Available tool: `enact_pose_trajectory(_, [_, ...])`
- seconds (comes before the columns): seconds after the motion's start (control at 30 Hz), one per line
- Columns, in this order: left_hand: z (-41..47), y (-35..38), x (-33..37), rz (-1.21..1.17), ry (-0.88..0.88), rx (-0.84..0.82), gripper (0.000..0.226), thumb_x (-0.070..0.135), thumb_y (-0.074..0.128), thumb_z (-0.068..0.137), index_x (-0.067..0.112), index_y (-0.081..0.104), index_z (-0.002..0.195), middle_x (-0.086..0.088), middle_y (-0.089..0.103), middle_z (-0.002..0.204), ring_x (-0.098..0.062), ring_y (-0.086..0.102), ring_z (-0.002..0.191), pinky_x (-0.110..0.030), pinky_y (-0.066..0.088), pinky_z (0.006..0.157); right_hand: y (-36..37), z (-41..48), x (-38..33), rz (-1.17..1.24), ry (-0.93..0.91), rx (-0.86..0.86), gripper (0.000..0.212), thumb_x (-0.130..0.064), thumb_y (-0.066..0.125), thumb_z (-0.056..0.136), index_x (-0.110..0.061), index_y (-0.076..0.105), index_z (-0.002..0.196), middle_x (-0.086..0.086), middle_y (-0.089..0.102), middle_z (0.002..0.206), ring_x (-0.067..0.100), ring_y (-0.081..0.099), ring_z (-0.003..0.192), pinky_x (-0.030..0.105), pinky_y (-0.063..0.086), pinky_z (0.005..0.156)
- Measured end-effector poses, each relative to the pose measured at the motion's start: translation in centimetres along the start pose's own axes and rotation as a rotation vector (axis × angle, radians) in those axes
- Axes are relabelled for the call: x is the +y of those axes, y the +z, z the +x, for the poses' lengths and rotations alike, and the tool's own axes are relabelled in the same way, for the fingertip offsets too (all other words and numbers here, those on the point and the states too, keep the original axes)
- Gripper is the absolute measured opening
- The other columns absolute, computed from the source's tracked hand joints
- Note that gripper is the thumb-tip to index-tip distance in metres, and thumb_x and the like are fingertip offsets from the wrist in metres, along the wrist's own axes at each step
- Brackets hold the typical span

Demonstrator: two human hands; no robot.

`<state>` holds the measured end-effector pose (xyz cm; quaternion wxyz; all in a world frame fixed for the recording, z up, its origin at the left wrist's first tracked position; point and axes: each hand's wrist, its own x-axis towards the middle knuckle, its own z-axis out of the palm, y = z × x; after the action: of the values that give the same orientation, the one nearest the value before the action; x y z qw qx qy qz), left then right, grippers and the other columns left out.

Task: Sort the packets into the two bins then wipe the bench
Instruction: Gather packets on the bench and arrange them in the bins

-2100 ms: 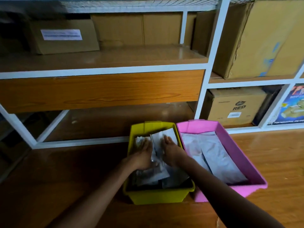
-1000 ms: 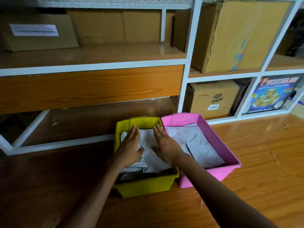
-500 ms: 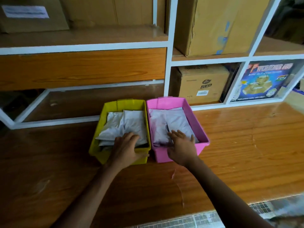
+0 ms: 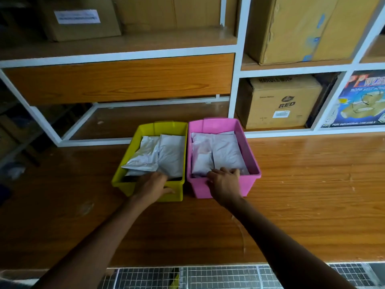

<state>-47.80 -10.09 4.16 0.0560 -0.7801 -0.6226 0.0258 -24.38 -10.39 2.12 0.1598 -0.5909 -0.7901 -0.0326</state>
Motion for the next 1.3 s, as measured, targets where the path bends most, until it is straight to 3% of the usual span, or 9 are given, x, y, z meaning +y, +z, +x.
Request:
enact_pose_trajectory(0.13, [-1.9, 0.1, -5.4, -0.027, -0.044, -0.044, 0.045, 0.059, 0.065, 0.077, 0.017, 0.063, 0.094, 0.001, 0.067, 0.088, -0.013, 0.064, 0.079, -0.024, 0.045, 0.063, 1.1, 0.9, -5.5, 0.029, -0.022, 0.018, 0.015, -0.034, 0.057, 0.088, -0.026, 0.067, 0.096, -0.005, 0.071, 0.097, 0.022, 0.059, 0.091, 0.039, 0.030, 0.080])
enact_pose_trajectory(0.23, [-3.6, 0.3, -10.1, -0.020, -0.052, -0.053, 0.046, 0.058, 0.064, 0.079, 0.015, 0.062, 0.096, -0.001, 0.067, 0.091, -0.016, 0.064, 0.084, -0.025, 0.042, 0.063, 2.1, 1.8, -10.8, 0.040, -0.026, 0.035, 0.016, -0.035, 0.056, 0.090, -0.026, 0.067, 0.097, -0.006, 0.071, 0.097, 0.021, 0.059, 0.092, 0.039, 0.031, 0.081])
enact_pose_trajectory(0.4, [-5.6, 1.4, -18.9, -0.100, -0.041, -0.086, 0.049, 0.049, 0.066, 0.082, 0.009, 0.061, 0.108, -0.010, 0.066, 0.109, -0.022, 0.061, 0.102, -0.029, 0.044, 0.080, 4.2, 4.1, -20.0, 0.043, -0.012, 0.045, 0.016, -0.036, 0.054, 0.091, -0.026, 0.066, 0.097, -0.006, 0.071, 0.098, 0.020, 0.059, 0.094, 0.040, 0.032, 0.084])
enact_pose_trajectory(0.53, [-7.3, 2.3, -26.2, -0.137, -0.022, -0.091, 0.052, 0.048, 0.066, 0.082, 0.007, 0.059, 0.113, -0.011, 0.064, 0.115, -0.023, 0.059, 0.106, -0.030, 0.043, 0.085, 6.0, 5.9, -26.9, 0.033, -0.024, 0.043, 0.017, -0.037, 0.053, 0.091, -0.026, 0.066, 0.097, -0.006, 0.070, 0.099, 0.020, 0.059, 0.095, 0.043, 0.035, 0.087])
enact_pose_trajectory(0.73, [-9.6, 2.3, -35.2, -0.056, -0.057, -0.099, 0.049, 0.050, 0.062, 0.085, 0.009, 0.059, 0.111, -0.009, 0.064, 0.113, -0.022, 0.060, 0.104, -0.028, 0.039, 0.076, 8.2, 8.9, -35.8, 0.040, -0.050, 0.040, 0.019, -0.038, 0.054, 0.091, -0.028, 0.067, 0.101, -0.006, 0.071, 0.102, 0.021, 0.060, 0.097, 0.041, 0.032, 0.083])
enact_pose_trajectory(0.87, [-10.1, 2.9, -39.4, -0.091, -0.092, -0.127, 0.049, 0.051, 0.063, 0.083, 0.009, 0.060, 0.108, -0.009, 0.064, 0.111, -0.023, 0.060, 0.102, -0.029, 0.041, 0.077, 9.4, 10.5, -39.4, 0.022, -0.059, 0.017, 0.016, -0.035, 0.058, 0.087, -0.028, 0.069, 0.097, -0.006, 0.071, 0.097, 0.022, 0.061, 0.093, 0.040, 0.031, 0.079])
enact_pose_trajectory(1.07, [-10.2, 3.4, -43.0, -0.050, -0.114, -0.086, 0.049, 0.052, 0.063, 0.083, 0.009, 0.061, 0.107, -0.010, 0.066, 0.108, -0.025, 0.062, 0.102, -0.031, 0.043, 0.077, 10.5, 12.3, -42.4, 0.009, -0.083, 0.034, 0.007, -0.025, 0.071, 0.069, -0.023, 0.066, 0.074, -0.004, 0.068, 0.071, 0.024, 0.061, 0.069, 0.037, 0.032, 0.068])
enact_pose_trajectory(1.3, [-9.6, 4.5, -46.2, -0.009, -0.058, -0.009, 0.050, 0.060, 0.063, 0.079, 0.013, 0.064, 0.096, -0.007, 0.067, 0.099, -0.022, 0.063, 0.094, -0.031, 0.042, 0.071, 11.3, 13.6, -44.3, 0.027, -0.091, 0.067, 0.003, -0.026, 0.067, 0.075, -0.024, 0.066, 0.077, -0.005, 0.069, 0.076, 0.023, 0.061, 0.073, 0.038, 0.032, 0.070])
